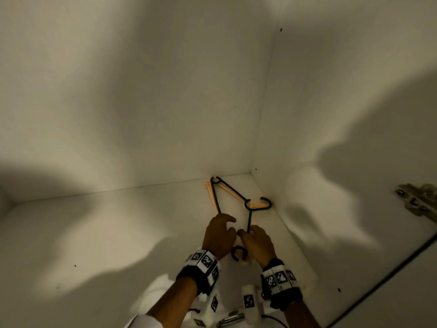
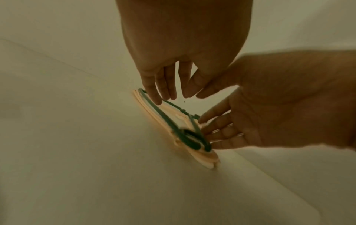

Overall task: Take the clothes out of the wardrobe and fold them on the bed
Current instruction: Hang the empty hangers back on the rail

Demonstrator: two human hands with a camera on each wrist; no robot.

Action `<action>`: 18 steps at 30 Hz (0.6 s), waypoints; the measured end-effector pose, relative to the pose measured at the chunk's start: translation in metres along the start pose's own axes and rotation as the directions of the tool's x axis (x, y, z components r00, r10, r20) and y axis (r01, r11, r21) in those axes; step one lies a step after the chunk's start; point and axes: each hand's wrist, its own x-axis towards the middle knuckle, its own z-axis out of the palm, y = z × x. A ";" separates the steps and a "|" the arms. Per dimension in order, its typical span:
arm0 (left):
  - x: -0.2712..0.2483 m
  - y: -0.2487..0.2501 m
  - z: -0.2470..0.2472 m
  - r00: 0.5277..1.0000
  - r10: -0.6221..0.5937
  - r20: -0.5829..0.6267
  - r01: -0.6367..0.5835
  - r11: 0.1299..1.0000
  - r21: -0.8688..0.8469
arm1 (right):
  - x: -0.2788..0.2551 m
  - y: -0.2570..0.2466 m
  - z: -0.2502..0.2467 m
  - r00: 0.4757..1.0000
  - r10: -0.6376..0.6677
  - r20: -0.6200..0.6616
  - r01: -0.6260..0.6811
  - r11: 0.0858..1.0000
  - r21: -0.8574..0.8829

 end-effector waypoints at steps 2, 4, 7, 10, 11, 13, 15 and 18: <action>0.002 0.005 -0.025 0.996 -0.004 -0.083 -0.001 0.998 -0.056 | -0.011 -0.030 -0.006 0.999 -0.046 0.030 0.044 0.998 0.045; 0.009 0.017 -0.059 0.985 0.003 -0.170 -0.021 0.994 -0.105 | -0.017 -0.069 -0.014 0.985 -0.174 -0.001 0.173 0.982 0.076; 0.017 0.057 -0.130 0.962 0.034 -0.272 -0.092 0.975 -0.204 | -0.028 -0.150 -0.029 0.917 -0.398 -0.029 0.397 0.901 0.174; 0.017 0.118 -0.217 0.914 0.098 -0.393 -0.207 0.947 -0.246 | -0.062 -0.247 -0.049 0.820 -0.573 -0.015 0.538 0.760 0.365; 0.014 0.140 -0.247 0.885 0.127 -0.447 -0.264 0.930 -0.258 | -0.076 -0.279 -0.055 0.768 -0.640 -0.022 0.594 0.700 0.397; 0.005 0.185 -0.309 0.807 0.185 -0.560 -0.388 0.882 -0.268 | -0.106 -0.341 -0.069 0.658 -0.750 -0.063 0.695 0.573 0.435; -0.005 0.227 -0.370 0.706 0.229 -0.671 -0.504 0.827 -0.248 | -0.135 -0.403 -0.083 0.548 -0.825 -0.137 0.768 0.431 0.475; -0.029 0.281 -0.446 0.532 0.224 -0.817 -0.634 0.745 -0.209 | -0.184 -0.478 -0.100 0.426 -0.882 -0.201 0.792 0.257 0.553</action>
